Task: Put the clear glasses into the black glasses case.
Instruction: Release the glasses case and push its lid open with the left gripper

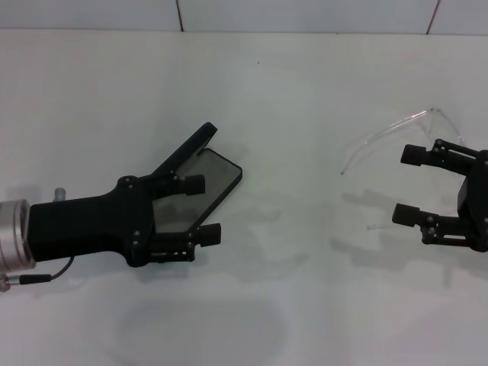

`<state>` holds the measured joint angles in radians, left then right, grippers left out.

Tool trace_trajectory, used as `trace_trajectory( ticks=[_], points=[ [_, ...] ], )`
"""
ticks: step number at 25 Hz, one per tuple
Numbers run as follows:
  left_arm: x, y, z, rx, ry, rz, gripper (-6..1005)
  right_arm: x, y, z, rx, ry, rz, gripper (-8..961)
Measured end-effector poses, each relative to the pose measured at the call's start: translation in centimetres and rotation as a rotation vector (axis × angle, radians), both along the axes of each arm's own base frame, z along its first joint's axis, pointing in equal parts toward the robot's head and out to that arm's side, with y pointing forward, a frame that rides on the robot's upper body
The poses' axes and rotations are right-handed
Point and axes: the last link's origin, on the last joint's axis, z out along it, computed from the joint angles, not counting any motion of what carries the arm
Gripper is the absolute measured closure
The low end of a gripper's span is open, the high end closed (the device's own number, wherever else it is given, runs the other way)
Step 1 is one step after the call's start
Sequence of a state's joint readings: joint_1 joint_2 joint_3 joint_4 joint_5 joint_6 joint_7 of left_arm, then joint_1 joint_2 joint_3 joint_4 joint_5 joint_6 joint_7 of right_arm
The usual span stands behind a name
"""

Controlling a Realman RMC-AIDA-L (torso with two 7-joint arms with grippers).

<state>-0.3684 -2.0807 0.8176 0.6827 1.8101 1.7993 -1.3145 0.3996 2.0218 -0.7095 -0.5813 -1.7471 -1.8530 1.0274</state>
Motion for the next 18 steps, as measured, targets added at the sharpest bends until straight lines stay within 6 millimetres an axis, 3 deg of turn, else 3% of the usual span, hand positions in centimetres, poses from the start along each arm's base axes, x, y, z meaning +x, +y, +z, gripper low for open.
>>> trace_trajectory(
  ticks=[11,18],
  points=[
    [0.0,-0.1,0.0,0.018,-0.015,-0.001,145,0.1,-0.2,-0.1,-0.007,0.007,-0.003,128],
    [-0.7,0.7,2.2,0.181,-0.109,0.095,149,0.0,-0.2,-0.2,-0.008,0.026,-0.012,128]
  ],
)
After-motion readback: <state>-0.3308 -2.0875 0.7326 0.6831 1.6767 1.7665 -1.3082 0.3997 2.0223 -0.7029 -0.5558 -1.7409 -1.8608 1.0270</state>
